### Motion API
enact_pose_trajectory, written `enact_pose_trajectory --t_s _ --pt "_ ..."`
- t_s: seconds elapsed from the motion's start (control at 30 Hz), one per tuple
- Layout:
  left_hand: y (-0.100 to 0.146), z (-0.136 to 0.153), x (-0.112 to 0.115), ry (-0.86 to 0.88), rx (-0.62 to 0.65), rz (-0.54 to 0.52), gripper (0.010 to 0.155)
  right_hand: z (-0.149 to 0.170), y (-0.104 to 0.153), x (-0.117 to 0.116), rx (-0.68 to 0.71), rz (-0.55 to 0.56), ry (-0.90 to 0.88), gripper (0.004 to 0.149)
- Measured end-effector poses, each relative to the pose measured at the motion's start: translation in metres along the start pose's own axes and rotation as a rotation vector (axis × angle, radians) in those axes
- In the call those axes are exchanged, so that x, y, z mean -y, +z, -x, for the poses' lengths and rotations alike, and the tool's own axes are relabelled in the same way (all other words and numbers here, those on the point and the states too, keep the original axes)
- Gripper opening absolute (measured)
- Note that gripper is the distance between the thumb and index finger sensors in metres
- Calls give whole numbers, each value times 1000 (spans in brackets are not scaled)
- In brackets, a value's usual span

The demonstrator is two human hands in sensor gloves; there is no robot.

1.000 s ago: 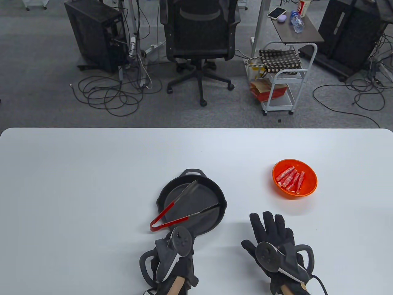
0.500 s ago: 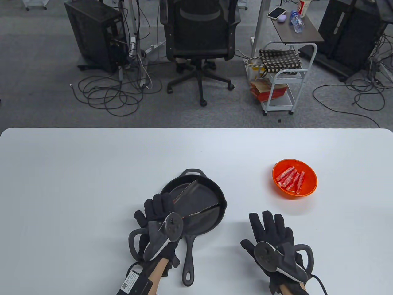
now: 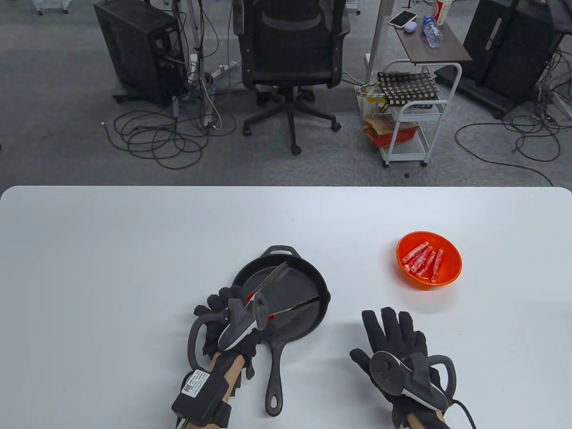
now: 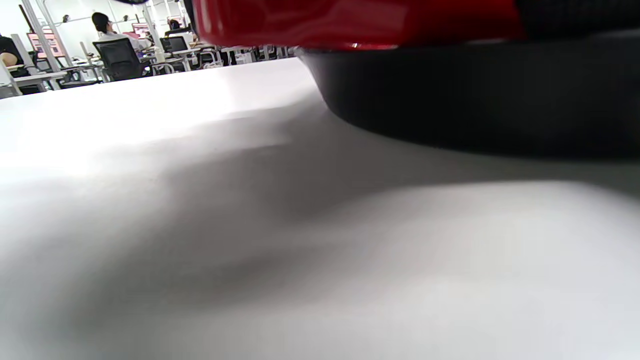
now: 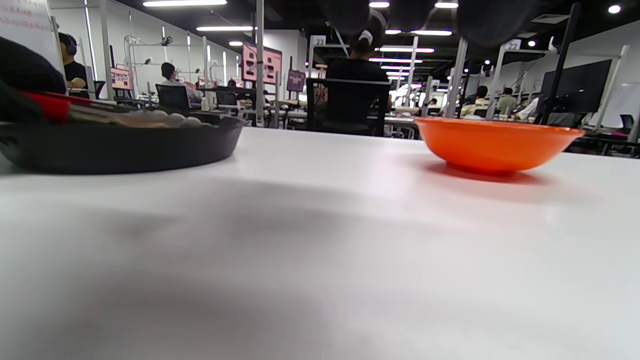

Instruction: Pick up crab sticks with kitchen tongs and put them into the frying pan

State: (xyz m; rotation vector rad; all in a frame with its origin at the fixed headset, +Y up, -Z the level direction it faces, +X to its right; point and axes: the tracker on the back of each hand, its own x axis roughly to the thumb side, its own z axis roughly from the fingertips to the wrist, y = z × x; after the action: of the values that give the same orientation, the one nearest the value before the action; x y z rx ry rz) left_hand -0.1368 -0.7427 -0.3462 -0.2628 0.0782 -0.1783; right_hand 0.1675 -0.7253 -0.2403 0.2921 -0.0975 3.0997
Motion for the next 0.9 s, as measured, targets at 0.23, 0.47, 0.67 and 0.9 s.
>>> enact_pose_trajectory --t_s 0.23,0.47,0.67,0.9 --pt "-4 3 2 48 -11 -38 100 0 0 0 -2 -4 -2 79" --pt "4 14 3 118 26 -142 96 0 0 0 -3 -5 -1 79" --pt "22 31 -6 173 39 -239 95 0 0 0 -3 -5 -1 79" --pt "46 51 -7 274 61 -295 95 -1 0 0 -4 -13 7 79"
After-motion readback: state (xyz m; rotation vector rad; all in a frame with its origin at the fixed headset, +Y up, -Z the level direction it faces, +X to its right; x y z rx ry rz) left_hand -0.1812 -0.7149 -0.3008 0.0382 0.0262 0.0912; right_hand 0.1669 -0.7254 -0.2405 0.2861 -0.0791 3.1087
